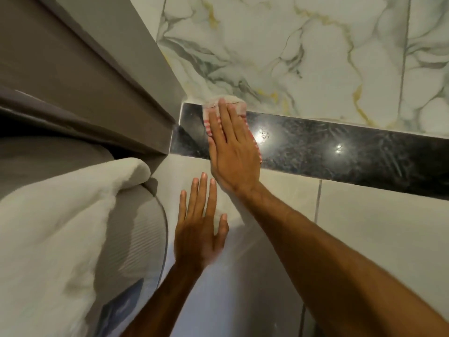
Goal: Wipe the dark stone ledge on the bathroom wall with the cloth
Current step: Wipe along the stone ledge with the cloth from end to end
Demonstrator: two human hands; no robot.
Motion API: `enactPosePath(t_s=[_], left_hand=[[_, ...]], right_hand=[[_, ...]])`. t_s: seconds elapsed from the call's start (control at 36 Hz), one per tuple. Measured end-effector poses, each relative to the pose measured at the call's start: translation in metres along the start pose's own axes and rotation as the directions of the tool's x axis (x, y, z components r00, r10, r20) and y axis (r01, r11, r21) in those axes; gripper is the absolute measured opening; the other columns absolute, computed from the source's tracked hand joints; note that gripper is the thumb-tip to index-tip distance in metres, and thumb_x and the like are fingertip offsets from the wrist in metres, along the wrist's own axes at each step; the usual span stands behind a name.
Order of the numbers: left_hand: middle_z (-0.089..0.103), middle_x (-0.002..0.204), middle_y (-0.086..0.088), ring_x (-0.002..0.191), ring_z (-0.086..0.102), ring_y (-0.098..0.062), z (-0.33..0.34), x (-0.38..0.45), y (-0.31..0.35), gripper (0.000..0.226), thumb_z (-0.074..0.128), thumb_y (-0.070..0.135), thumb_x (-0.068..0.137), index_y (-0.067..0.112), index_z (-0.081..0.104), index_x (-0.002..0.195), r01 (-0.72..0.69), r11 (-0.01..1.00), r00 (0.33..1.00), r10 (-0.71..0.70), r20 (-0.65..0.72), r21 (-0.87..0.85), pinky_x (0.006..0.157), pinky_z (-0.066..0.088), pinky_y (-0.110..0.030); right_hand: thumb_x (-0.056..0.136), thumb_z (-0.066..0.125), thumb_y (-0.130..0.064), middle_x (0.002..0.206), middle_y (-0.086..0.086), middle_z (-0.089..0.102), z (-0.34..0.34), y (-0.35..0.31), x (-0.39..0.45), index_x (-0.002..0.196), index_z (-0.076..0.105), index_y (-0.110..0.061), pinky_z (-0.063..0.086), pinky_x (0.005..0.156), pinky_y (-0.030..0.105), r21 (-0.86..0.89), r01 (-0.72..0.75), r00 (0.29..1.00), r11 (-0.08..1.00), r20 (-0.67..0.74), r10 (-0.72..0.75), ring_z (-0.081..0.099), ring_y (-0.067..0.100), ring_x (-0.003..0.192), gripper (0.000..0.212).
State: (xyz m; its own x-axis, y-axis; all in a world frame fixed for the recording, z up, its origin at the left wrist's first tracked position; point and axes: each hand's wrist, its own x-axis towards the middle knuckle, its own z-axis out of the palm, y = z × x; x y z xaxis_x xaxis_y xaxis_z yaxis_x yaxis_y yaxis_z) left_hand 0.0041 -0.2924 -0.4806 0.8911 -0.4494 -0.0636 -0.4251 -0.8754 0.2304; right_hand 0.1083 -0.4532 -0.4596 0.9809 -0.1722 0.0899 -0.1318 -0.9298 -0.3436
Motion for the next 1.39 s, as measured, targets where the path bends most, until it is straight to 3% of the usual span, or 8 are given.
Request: enactPosePath(t_s=[0.17,0.44,0.67,0.75,0.92,1.17,1.28,1.39], left_hand=[[0.029,0.177,-0.015,0.165,0.024,-0.031,-0.008,0.000,0.004,0.071,0.043,0.045,0.107,0.010,0.036,0.168,0.003,1.000,0.999,-0.004,0.043,0.031,0.134,0.026,-0.059],[0.026,0.179,-0.014,0.168,0.021,-0.030,-0.002,-0.003,0.002,0.071,0.035,0.049,0.111,0.007,0.034,0.169,0.008,0.999,0.998,-0.011,-0.054,-0.047,0.137,0.018,-0.056],[0.028,0.177,-0.018,0.166,0.025,-0.033,-0.004,-0.005,0.004,0.064,0.029,0.038,0.114,0.004,0.033,0.168,0.015,1.000,0.999,-0.015,-0.049,0.007,0.136,0.023,-0.059],[0.022,0.179,-0.018,0.167,0.022,-0.035,-0.005,-0.006,0.004,0.066,0.028,0.038,0.113,0.004,0.028,0.169,0.013,0.996,1.000,-0.012,-0.017,0.086,0.135,0.025,-0.060],[0.031,0.176,-0.019,0.165,0.030,-0.036,-0.002,-0.006,0.001,0.066,0.037,0.037,0.111,0.002,0.037,0.166,0.008,1.000,0.998,-0.008,-0.070,0.009,0.130,0.034,-0.063],[0.026,0.177,-0.019,0.167,0.022,-0.032,-0.006,-0.004,0.001,0.063,0.031,0.030,0.111,0.002,0.034,0.167,0.009,0.999,0.999,-0.011,-0.050,-0.042,0.135,0.023,-0.058],[0.031,0.175,-0.020,0.165,0.029,-0.035,-0.008,-0.006,0.004,0.061,0.034,0.025,0.110,-0.001,0.038,0.165,0.019,1.000,0.997,-0.020,-0.073,-0.021,0.133,0.029,-0.060],[0.035,0.173,-0.021,0.163,0.033,-0.036,-0.007,-0.005,0.005,0.061,0.038,0.026,0.109,-0.001,0.040,0.164,0.027,1.000,0.995,-0.028,-0.096,-0.007,0.133,0.031,-0.059]], right_hand=[[0.118,0.043,-0.032,0.186,0.009,0.011,-0.019,0.017,-0.086,0.176,0.020,-0.015,0.012,0.142,0.049,0.003,0.090,0.990,0.996,0.106,-0.090,0.010,0.028,0.174,0.065],[0.117,0.038,-0.027,0.187,0.012,0.003,-0.011,-0.008,-0.018,0.178,0.009,-0.013,0.015,0.143,0.050,0.013,-0.280,0.959,0.960,-0.031,0.281,0.003,0.031,0.175,0.069],[0.114,0.052,-0.030,0.182,0.013,0.025,-0.021,0.004,-0.069,0.173,0.033,-0.011,0.019,0.142,0.051,-0.014,0.224,0.971,0.974,0.093,-0.222,0.023,0.030,0.171,0.064],[0.113,0.054,-0.023,0.184,0.008,0.022,-0.036,0.028,-0.093,0.174,0.030,-0.015,0.030,0.138,0.053,0.024,0.071,0.993,0.997,0.096,-0.073,0.018,0.028,0.173,0.066],[0.116,0.038,-0.027,0.187,0.009,-0.002,-0.024,0.004,-0.028,0.178,0.006,-0.016,0.007,0.144,0.045,-0.038,-0.274,0.961,0.961,0.027,0.275,-0.002,0.027,0.175,0.070],[0.117,0.034,-0.042,0.186,0.009,0.013,-0.018,-0.003,-0.047,0.177,0.020,-0.017,0.005,0.142,0.043,-0.016,0.154,0.975,0.988,0.163,-0.150,0.010,0.027,0.174,0.066],[0.116,0.040,-0.034,0.186,0.003,0.013,-0.038,0.033,-0.112,0.177,0.019,-0.022,0.026,0.140,0.049,-0.024,0.040,0.989,0.999,0.141,-0.037,0.011,0.022,0.174,0.066],[0.116,0.037,-0.033,0.187,0.004,0.012,-0.038,0.037,-0.099,0.177,0.017,-0.023,0.021,0.142,0.046,-0.070,-0.141,0.987,0.988,0.073,0.146,0.010,0.022,0.174,0.066]])
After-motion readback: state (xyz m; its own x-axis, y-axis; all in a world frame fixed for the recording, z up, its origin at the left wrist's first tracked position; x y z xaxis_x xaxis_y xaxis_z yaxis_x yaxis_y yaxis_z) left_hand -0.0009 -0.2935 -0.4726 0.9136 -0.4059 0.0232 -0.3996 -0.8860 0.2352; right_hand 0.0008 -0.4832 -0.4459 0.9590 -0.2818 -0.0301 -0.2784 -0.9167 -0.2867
